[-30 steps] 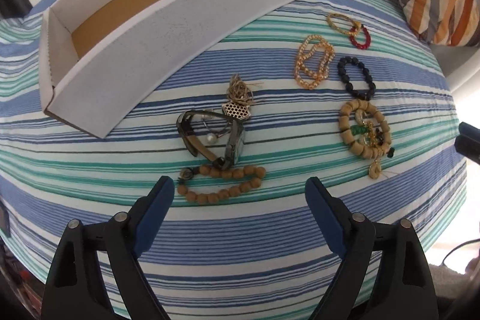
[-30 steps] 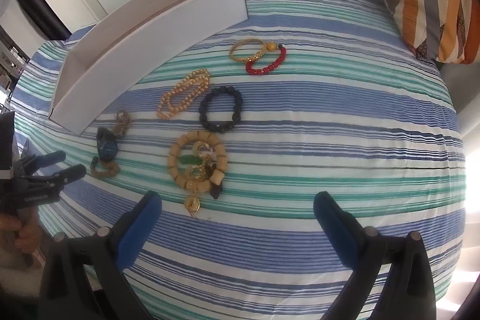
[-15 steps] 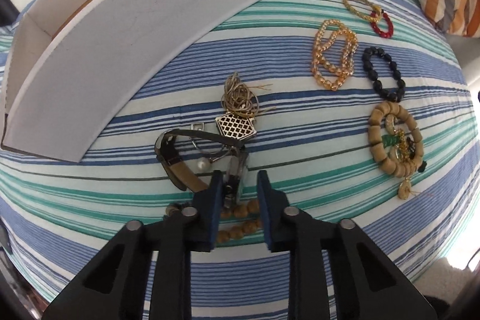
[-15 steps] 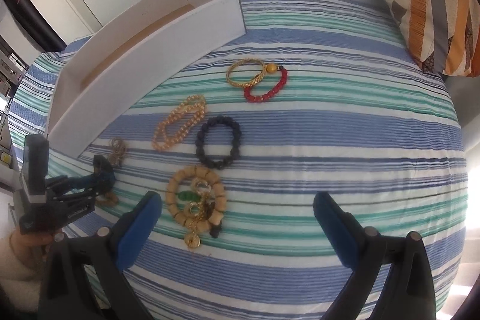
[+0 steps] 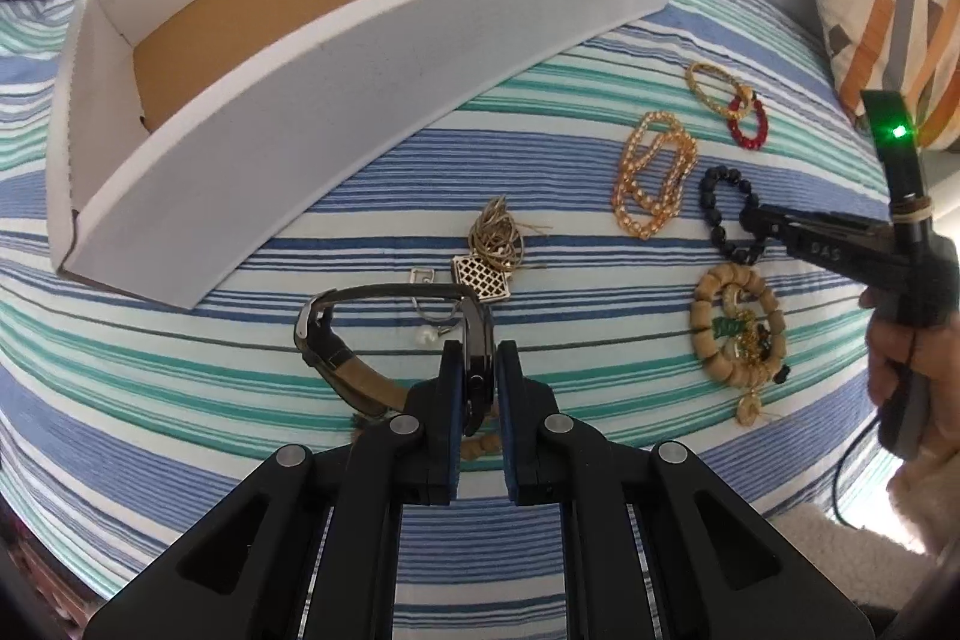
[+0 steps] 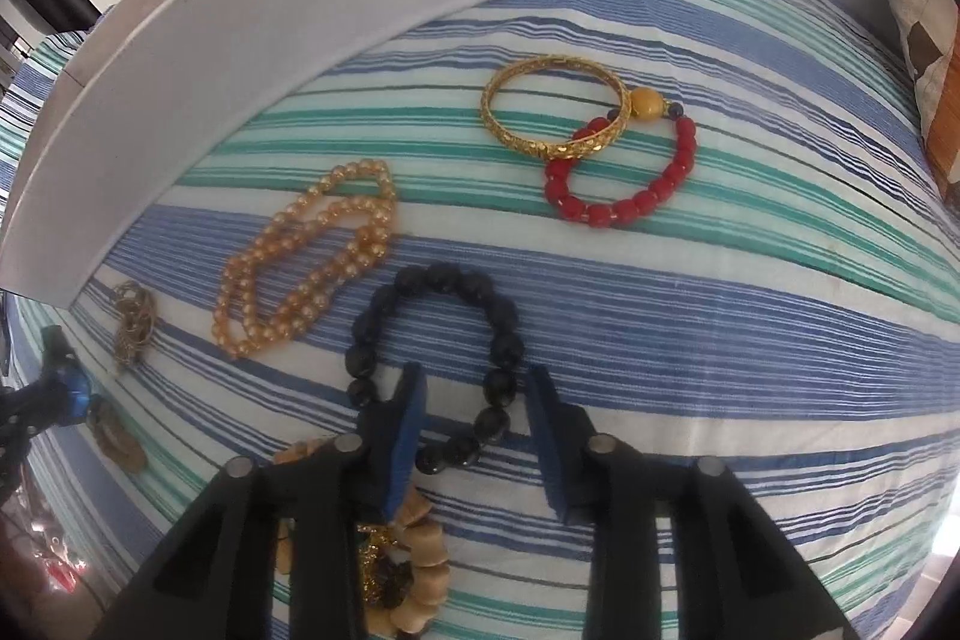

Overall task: Organize jewelry
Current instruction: 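Carry both items into the white box and open both tools, then lift both tools out of the box and back, then move both tools toward the remaining bracelets on the bed, then grasp the gold charm with the right tool while the left tool grasps the brown wooden bead bracelet, then carry both items into the white box and open both tools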

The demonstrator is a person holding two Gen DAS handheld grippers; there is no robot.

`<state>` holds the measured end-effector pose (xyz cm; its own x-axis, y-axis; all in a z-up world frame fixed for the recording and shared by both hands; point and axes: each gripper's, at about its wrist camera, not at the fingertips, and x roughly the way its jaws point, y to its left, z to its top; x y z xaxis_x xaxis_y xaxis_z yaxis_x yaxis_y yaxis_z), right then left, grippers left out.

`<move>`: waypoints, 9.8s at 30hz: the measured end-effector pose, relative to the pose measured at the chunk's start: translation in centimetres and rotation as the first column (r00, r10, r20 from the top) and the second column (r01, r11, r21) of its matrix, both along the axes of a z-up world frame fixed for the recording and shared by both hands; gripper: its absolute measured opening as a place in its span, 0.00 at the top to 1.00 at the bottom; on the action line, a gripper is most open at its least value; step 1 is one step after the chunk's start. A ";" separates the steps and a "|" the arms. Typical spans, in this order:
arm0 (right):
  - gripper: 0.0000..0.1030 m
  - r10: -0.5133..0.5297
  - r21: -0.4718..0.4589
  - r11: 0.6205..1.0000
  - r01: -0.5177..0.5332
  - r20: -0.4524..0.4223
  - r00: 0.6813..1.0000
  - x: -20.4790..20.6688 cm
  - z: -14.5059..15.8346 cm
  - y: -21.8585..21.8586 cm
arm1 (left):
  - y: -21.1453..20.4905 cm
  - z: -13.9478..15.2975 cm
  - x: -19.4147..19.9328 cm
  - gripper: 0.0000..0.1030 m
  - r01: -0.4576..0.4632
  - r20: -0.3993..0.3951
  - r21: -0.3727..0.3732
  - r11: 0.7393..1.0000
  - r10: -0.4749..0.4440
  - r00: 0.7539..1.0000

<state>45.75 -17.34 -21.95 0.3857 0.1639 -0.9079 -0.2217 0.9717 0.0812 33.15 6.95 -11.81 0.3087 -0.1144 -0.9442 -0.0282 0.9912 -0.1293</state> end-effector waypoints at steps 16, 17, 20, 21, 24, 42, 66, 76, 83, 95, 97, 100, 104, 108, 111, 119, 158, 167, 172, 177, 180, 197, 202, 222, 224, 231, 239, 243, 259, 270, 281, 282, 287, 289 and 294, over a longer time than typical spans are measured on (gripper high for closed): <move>0.88 0.111 0.189 0.972 -0.139 0.153 0.982 -3.1 14.4 0.2 | 4.3 11.9 0.3 0.91 -0.107 0.082 -0.112 0.988 0.117 0.990; 0.88 0.130 0.200 0.966 -0.162 0.165 0.978 -3.2 15.7 0.9 | 4.8 12.7 0.8 0.91 -0.118 0.092 -0.114 0.986 0.129 0.987; 0.88 0.196 0.224 0.944 -0.243 0.211 0.958 -3.1 19.2 3.4 | 6.9 14.5 2.6 0.91 -0.161 0.128 -0.092 0.983 0.172 0.977; 0.88 0.221 0.228 0.935 -0.272 0.225 0.949 -2.9 20.3 4.6 | 7.6 14.8 3.3 0.91 -0.174 0.144 -0.071 0.982 0.183 0.973; 0.88 0.283 0.236 0.910 -0.342 0.250 0.926 -1.6 22.4 8.1 | 9.4 14.6 5.9 0.91 -0.201 0.190 -0.011 0.979 0.200 0.961; 0.69 0.302 0.249 0.906 -0.343 0.190 0.934 6.4 17.0 20.5 | 11.0 6.4 10.3 0.28 -0.283 0.159 0.104 0.954 0.265 0.951; 0.53 0.138 -0.036 0.990 -0.136 0.457 0.879 -18.7 20.8 0.6 | -2.8 9.1 -7.0 0.08 -0.022 0.295 0.165 0.986 -0.028 0.955; 0.53 0.128 -0.036 0.992 -0.123 0.388 0.913 -22.6 17.7 -0.9 | -4.2 8.9 -8.8 0.08 0.017 0.307 0.205 0.979 -0.081 0.948; 0.53 0.127 -0.026 0.992 -0.127 0.406 0.905 -23.2 17.6 -0.6 | -2.8 9.1 -9.5 0.08 -0.015 0.311 0.201 0.980 -0.050 0.949; 0.53 0.116 -0.013 0.992 -0.122 0.404 0.908 -23.7 17.5 -0.6 | -1.0 7.9 -10.2 0.08 -0.052 0.275 0.194 0.980 -0.004 0.961; 0.53 0.109 -0.009 0.993 -0.115 0.399 0.910 -23.7 17.4 -0.8 | -0.9 7.7 -10.1 0.08 -0.054 0.268 0.190 0.980 0.001 0.963; 0.53 0.102 -0.007 0.994 -0.108 0.399 0.911 -23.6 17.4 -0.9 | -1.0 7.7 -10.1 0.08 -0.050 0.270 0.183 0.982 -0.001 0.963; 0.53 0.094 0.003 0.995 -0.104 0.397 0.913 -23.6 17.4 -1.0 | -1.6 7.7 -10.0 0.08 -0.035 0.274 0.188 0.982 -0.018 0.962; 0.53 0.076 0.019 0.996 -0.090 0.386 0.919 -23.3 17.1 -1.5 | -1.9 7.6 -10.0 0.08 -0.025 0.271 0.189 0.982 -0.027 0.962; 0.53 0.062 0.028 0.997 -0.078 0.381 0.923 -23.1 17.0 -1.8 | -1.9 7.6 -10.0 0.08 -0.028 0.270 0.186 0.982 -0.023 0.963; 0.53 0.053 0.035 0.997 -0.071 0.378 0.924 -22.9 17.0 -1.8 | -0.9 7.4 -9.8 0.08 -0.054 0.264 0.180 0.982 0.005 0.965; 0.61 -0.014 0.120 0.993 -0.021 0.284 0.959 -20.0 14.8 -3.8 | 3.6 2.7 -8.6 0.08 -0.163 0.126 0.125 0.979 0.147 0.981; 0.61 0.015 0.107 0.993 -0.043 0.251 0.968 -17.4 14.2 -3.5 | 2.6 2.9 -7.6 0.08 -0.124 0.130 0.134 0.983 0.106 0.986; 0.61 0.037 0.101 0.993 -0.061 0.221 0.975 -16.0 13.3 -3.2 | 3.0 1.5 -6.7 0.08 -0.120 0.105 0.152 0.981 0.105 0.989; 0.61 0.040 0.095 0.994 -0.058 0.184 0.982 -15.1 12.0 -3.7 | 3.6 -0.5 -6.4 0.08 -0.122 0.061 0.172 0.978 0.113 0.992; 0.61 0.059 0.089 0.993 -0.072 0.142 0.988 -14.7 10.4 -3.5 | 3.6 -1.3 -6.1 0.08 -0.118 0.047 0.174 0.978 0.111 0.993; 0.82 0.185 0.064 0.981 -0.181 -0.051 0.981 -8.3 0.3 1.6 | 3.1 -2.8 -5.2 0.08 -0.118 0.020 0.179 0.977 0.117 0.993; 0.83 0.183 -0.001 0.983 -0.184 -0.058 0.981 -7.9 -0.8 2.5 | 4.0 -3.4 -5.4 0.08 -0.143 0.003 0.168 0.975 0.145 0.989; 0.96 0.084 0.282 0.955 -0.090 0.035 0.996 -13.2 8.8 -3.1 | 4.1 -4.1 -4.5 0.08 -0.135 0.006 0.176 0.975 0.137 0.991; 0.96 0.085 0.285 0.954 -0.096 0.052 0.995 -13.9 9.8 -3.2 | 4.4 -4.2 -4.2 0.09 -0.147 0.006 0.156 0.977 0.148 0.989; 0.96 0.102 0.298 0.946 -0.128 0.103 0.989 -15.3 12.2 -2.7 | 3.5 -5.9 -2.4 0.21 -0.117 -0.012 0.142 0.983 0.120 0.993; 0.96 0.121 0.309 0.938 -0.158 0.135 0.983 -16.0 13.4 -1.5 | 2.2 -8.7 -0.1 0.52 -0.073 -0.040 0.175 0.982 0.081 0.996; 0.96 0.133 0.310 0.935 -0.173 0.145 0.980 -16.2 13.9 -0.9 | 1.6 -8.6 0.0 0.91 -0.037 -0.033 0.168 0.985 0.043 0.999; 0.96 0.269 0.321 0.887 -0.330 0.221 0.937 -12.7 19.2 3.4 | 4.3 9.8 -2.6 0.91 -0.097 0.193 -0.124 0.988 0.120 0.974; 0.96 0.361 0.281 0.847 -0.451 0.317 0.877 -2.8 25.3 10.8 | 9.3 16.2 5.8 0.91 -0.173 0.254 -0.107 0.979 0.195 0.947; 0.96 0.391 0.128 0.895 -0.427 0.231 0.891 10.6 21.1 18.8 | 11.7 9.5 16.6 0.91 -0.268 0.125 -0.081 0.960 0.277 0.953; 0.96 0.388 0.119 0.900 -0.420 0.223 0.894 11.4 20.4 19.3 | 11.7 8.9 16.9 0.91 -0.272 0.118 -0.074 0.959 0.279 0.953; 0.91 0.341 0.123 0.919 -0.374 0.228 0.912 12.7 19.0 19.8 | 11.0 7.9 18.2 0.70 -0.296 0.142 0.006 0.955 0.292 0.946; 0.70 0.308 0.127 0.930 -0.345 0.245 0.919 12.6 19.5 19.3 | 11.0 8.2 17.8 0.40 -0.312 0.167 0.011 0.950 0.306 0.937; 0.50 0.245 0.098 0.951 -0.294 0.345 0.906 10.0 22.4 16.9 | 10.0 10.4 15.2 0.22 -0.300 0.266 0.044 0.953 0.278 0.923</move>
